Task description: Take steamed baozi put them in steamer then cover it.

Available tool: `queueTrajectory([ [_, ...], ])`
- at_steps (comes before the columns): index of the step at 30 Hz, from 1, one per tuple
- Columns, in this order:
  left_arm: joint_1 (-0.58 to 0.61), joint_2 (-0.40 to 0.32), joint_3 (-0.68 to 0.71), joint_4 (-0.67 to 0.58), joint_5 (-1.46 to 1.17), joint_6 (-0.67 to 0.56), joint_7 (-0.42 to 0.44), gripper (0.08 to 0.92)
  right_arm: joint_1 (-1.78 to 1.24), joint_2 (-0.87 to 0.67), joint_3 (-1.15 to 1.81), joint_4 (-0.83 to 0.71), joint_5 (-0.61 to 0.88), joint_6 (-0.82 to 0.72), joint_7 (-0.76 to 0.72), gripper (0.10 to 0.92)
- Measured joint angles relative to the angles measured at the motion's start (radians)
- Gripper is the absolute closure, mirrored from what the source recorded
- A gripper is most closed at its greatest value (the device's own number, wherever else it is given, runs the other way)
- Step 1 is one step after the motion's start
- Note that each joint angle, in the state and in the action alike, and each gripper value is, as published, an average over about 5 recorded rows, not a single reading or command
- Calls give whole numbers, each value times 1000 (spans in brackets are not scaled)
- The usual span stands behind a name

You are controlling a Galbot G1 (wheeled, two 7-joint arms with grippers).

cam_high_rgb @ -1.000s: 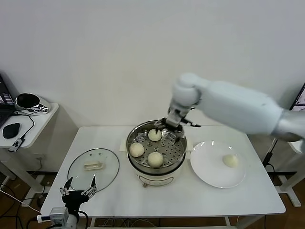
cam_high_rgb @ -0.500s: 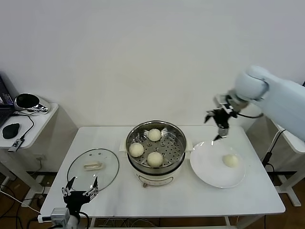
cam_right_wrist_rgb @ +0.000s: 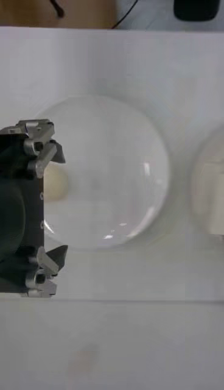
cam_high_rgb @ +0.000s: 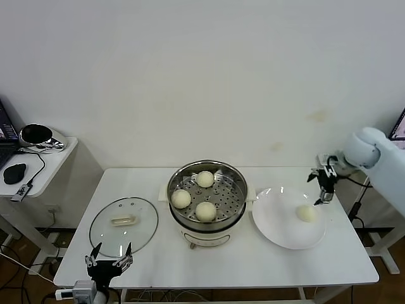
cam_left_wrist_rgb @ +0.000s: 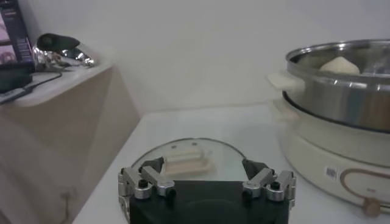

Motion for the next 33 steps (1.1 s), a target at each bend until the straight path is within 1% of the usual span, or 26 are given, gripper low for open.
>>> queueTrajectory([
  [18, 2, -10, -2, 34, 13, -2, -1, 177, -144, 142, 127, -199, -185, 98, 41, 203],
  [33, -9, -4, -1, 67, 14, -4, -1, 177, -165, 228, 146, -310, -255, 137, 105, 203],
])
